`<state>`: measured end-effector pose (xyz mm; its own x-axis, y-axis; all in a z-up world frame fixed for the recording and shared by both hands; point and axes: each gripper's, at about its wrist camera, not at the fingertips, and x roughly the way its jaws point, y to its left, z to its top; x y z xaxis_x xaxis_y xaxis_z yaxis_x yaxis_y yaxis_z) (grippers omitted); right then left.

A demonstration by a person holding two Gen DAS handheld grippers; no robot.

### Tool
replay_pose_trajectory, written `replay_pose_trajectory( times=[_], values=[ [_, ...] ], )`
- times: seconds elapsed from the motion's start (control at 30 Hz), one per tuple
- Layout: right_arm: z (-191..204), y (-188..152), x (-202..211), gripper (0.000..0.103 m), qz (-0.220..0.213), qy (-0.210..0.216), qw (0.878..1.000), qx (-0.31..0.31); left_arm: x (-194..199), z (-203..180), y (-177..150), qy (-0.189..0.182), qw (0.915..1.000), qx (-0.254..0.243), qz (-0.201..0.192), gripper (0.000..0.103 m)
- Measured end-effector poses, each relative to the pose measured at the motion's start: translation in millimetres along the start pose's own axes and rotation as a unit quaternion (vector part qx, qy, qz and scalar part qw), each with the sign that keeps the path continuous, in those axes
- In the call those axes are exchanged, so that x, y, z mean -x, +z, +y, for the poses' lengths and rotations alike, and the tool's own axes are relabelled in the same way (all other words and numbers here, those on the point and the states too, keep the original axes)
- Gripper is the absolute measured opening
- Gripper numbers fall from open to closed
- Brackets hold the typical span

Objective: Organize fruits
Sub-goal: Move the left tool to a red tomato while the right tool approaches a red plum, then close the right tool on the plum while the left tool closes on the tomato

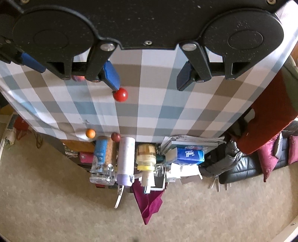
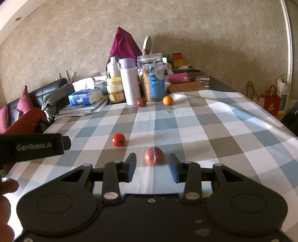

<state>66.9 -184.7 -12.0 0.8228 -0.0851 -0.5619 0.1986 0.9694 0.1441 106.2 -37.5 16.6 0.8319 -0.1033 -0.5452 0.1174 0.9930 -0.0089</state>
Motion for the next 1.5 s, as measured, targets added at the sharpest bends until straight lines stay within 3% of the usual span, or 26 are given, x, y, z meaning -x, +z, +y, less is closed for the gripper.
replay_pose_trajectory(
  times=[0.43, 0.7, 0.87, 1.1, 1.3, 1.5],
  values=[
    [-5.4, 33.5, -55.0, 0.041, 0.003, -0.045, 0.997, -0.059, -43.3, -11.9, 22.8, -0.003, 0.9999, 0.015, 0.003, 0.07],
    [-0.1, 28.2, -78.4, 0.041, 0.0, -0.072, 0.996, -0.053, -70.2, -11.2, 27.5, 0.017, 0.9994, 0.029, 0.002, 0.07],
    [-2.2, 22.2, -86.7, 0.04, 0.027, -0.057, 0.997, -0.055, -85.7, -2.0, 27.9, 0.026, 0.9984, 0.047, 0.014, 0.069],
    [-1.0, 20.7, -84.6, 0.04, 0.032, -0.047, 0.997, -0.054, -95.3, 7.8, 18.3, 0.012, 0.9967, 0.076, 0.026, 0.069],
    [-6.8, 20.1, -91.7, 0.038, 0.068, -0.037, 0.994, -0.072, -89.2, 3.3, 15.6, 0.024, 0.9978, 0.062, 0.007, 0.068],
    [-12.1, 19.6, -93.9, 0.038, 0.071, -0.03, 0.993, -0.087, -95.3, -4.2, 13.2, 0.013, 0.9987, 0.045, 0.021, 0.068]
  ],
)
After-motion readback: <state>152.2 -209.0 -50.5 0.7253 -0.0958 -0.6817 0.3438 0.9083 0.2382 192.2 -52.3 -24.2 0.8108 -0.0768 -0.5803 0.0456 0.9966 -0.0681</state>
